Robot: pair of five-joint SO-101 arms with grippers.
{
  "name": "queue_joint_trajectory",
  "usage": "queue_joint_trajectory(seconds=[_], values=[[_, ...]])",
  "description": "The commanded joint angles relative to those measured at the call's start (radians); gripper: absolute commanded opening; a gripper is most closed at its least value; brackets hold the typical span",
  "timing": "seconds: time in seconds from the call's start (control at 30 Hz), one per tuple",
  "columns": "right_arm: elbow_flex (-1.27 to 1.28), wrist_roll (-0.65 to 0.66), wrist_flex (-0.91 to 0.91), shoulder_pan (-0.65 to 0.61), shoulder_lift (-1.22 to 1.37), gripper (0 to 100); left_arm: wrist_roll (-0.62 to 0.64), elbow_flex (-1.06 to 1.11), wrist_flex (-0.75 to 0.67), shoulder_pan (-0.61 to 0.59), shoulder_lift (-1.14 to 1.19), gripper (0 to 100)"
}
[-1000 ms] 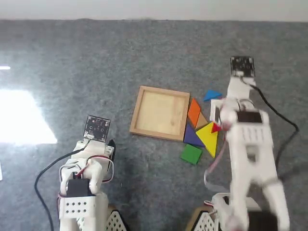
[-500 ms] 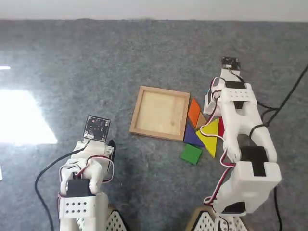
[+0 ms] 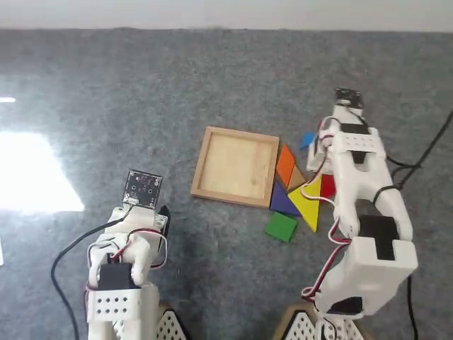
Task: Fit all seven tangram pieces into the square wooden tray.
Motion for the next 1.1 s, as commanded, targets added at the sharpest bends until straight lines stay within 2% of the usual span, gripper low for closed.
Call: queue_joint_trajectory(seconds=[0.0, 0.2, 0.3, 0.63, 0.73, 1.07], values=[[-0.057, 0.018, -0.012, 0.056, 0.056, 24.5, -0.014, -0.008, 0.000, -0.006, -0.015, 15], [-0.147, 0.020, 0.045, 0.051, 0.139, 24.2, -0.014, -0.008, 0.000, -0.006, -0.015, 15], [-0.149, 0.072, 0.050, 0.051, 0.142, 24.2, -0.014, -0.008, 0.000, -0.006, -0.015, 15], [-0.155, 0.086, 0.076, -0.002, 0.176, 24.4, -0.014, -0.008, 0.000, -0.006, -0.015, 15], [-0.155, 0.140, 0.079, -0.002, 0.171, 24.5, -0.014, -0.008, 0.000, -0.006, -0.015, 15], [-0.155, 0.141, 0.099, -0.004, 0.180, 23.6, -0.014, -0.008, 0.000, -0.006, -0.015, 15]])
